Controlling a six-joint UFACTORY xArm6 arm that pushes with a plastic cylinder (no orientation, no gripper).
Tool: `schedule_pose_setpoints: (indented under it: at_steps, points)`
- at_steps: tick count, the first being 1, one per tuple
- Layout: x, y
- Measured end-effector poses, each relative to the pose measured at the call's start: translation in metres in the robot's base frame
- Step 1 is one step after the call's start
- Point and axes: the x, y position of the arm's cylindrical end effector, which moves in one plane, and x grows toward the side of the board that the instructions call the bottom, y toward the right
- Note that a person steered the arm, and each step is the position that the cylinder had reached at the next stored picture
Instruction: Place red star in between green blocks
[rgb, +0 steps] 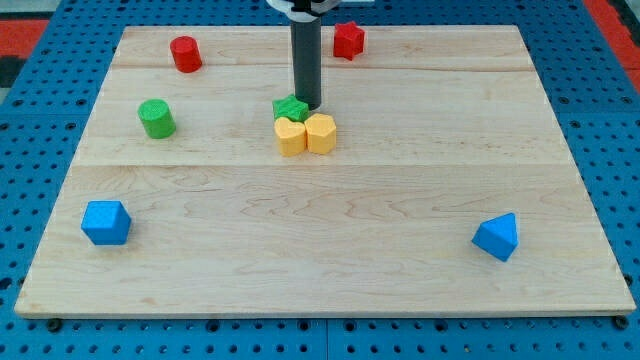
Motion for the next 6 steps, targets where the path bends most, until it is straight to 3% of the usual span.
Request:
schedule_pose_setpoints:
  at_steps: [2,3,4,6]
  points:
    - [-0.026,0.115]
    - [-0.092,0.149]
    - [-0.151,0.149]
    - [-0.150,0.051]
